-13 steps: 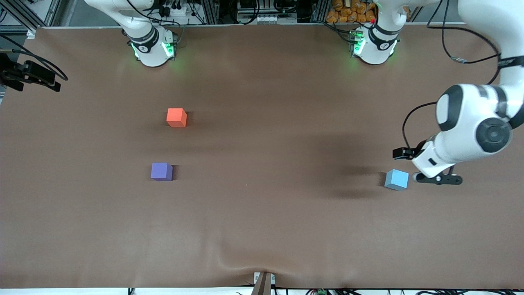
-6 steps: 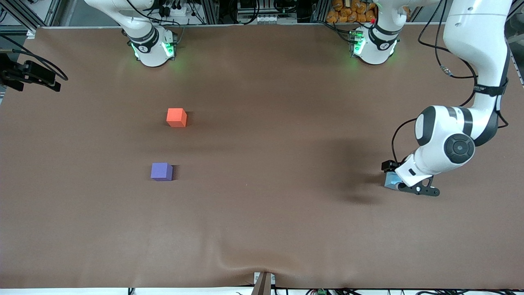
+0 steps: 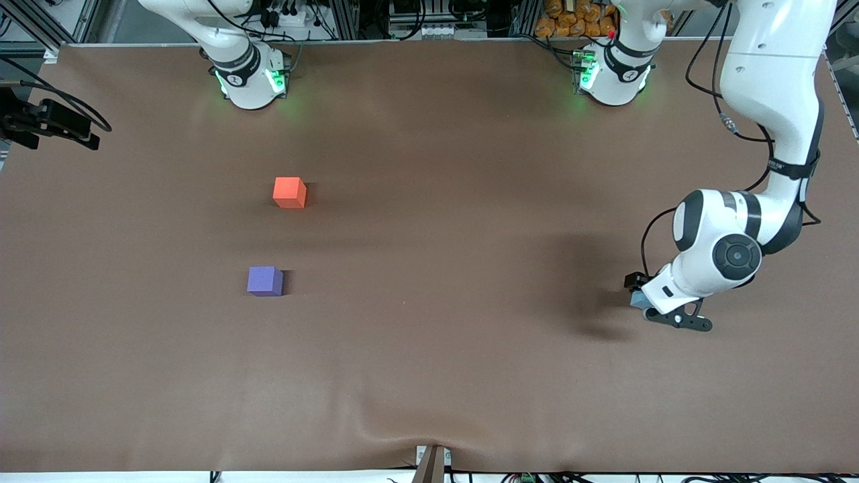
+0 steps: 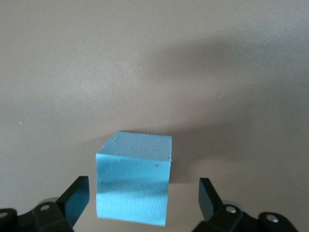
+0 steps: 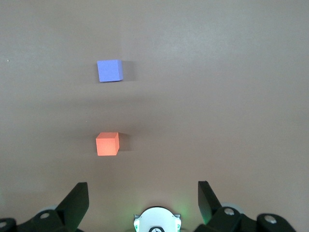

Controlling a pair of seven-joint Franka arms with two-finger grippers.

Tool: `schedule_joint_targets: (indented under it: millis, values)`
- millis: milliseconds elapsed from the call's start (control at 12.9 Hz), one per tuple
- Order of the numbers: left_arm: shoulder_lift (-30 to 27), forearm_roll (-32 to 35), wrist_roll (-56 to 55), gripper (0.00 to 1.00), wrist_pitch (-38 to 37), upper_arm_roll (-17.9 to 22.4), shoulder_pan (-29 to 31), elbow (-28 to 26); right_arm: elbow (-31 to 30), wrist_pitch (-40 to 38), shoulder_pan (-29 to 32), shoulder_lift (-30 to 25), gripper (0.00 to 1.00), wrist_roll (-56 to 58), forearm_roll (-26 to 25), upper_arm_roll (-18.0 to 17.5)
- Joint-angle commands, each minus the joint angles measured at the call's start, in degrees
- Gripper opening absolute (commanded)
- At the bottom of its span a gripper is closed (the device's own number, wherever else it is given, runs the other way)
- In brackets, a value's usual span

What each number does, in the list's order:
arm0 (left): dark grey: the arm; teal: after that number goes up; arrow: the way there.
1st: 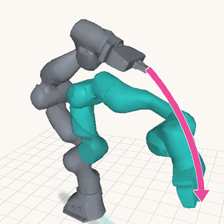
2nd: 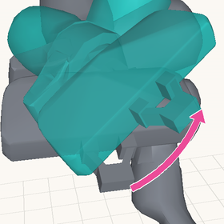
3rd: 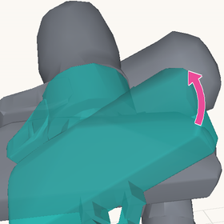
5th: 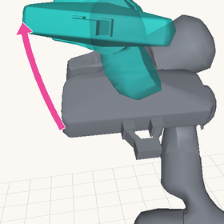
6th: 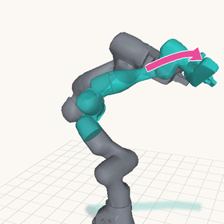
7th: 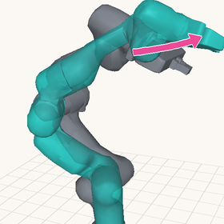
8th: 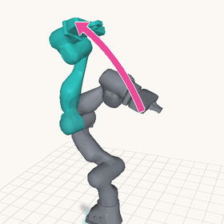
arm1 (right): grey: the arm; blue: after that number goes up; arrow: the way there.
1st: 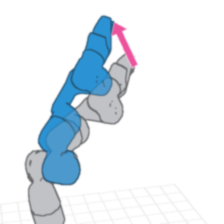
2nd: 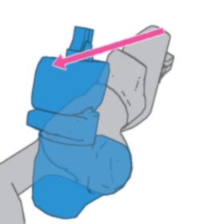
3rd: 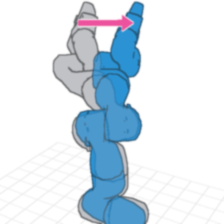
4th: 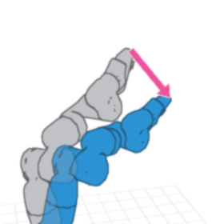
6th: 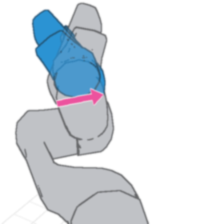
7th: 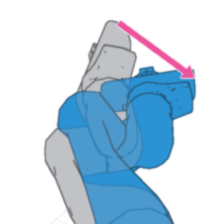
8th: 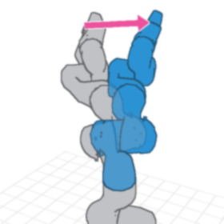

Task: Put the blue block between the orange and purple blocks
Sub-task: 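Close the left gripper on the blue block and lift it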

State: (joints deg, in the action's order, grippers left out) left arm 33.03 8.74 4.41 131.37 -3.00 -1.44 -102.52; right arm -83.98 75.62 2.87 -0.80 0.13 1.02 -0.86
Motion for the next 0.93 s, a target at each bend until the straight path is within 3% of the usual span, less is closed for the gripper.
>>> schedule_joint_targets:
  millis: [0, 155, 309, 387, 541, 851]
  values:
    - [2.3, 1.3, 1.5, 1.00, 0.1, -0.1, 1.2, 2.2, -0.3, -0.2, 0.3, -0.4, 1.00, -0.9, 1.1, 0.0]
    - [3.4, 1.0, 1.5, 1.00, 0.5, -0.1, 1.5, 2.6, -0.3, -0.2, 0.9, -0.3, 1.00, -0.9, 1.2, 0.0]
    - [4.8, 0.5, 1.4, 0.37, 0.6, -0.1, 1.3, 3.6, -0.3, -0.2, 1.5, -0.3, 1.00, -0.9, 2.1, 0.0]
    - [4.6, 0.5, 1.1, 0.12, 0.6, -0.1, 1.3, 3.5, -0.3, -0.3, 1.5, -0.3, 1.00, -0.9, 2.1, 0.0]
    - [3.5, 0.4, 0.2, 0.00, -0.1, -0.1, 1.2, 3.6, -0.5, -0.5, 1.5, -0.3, 1.00, -0.9, 2.2, 0.1]
    - [-2.7, 0.4, -1.0, 0.00, -6.3, -0.3, 1.4, 3.6, -0.7, -0.3, 1.8, -0.4, 1.00, -0.9, 2.2, 0.0]
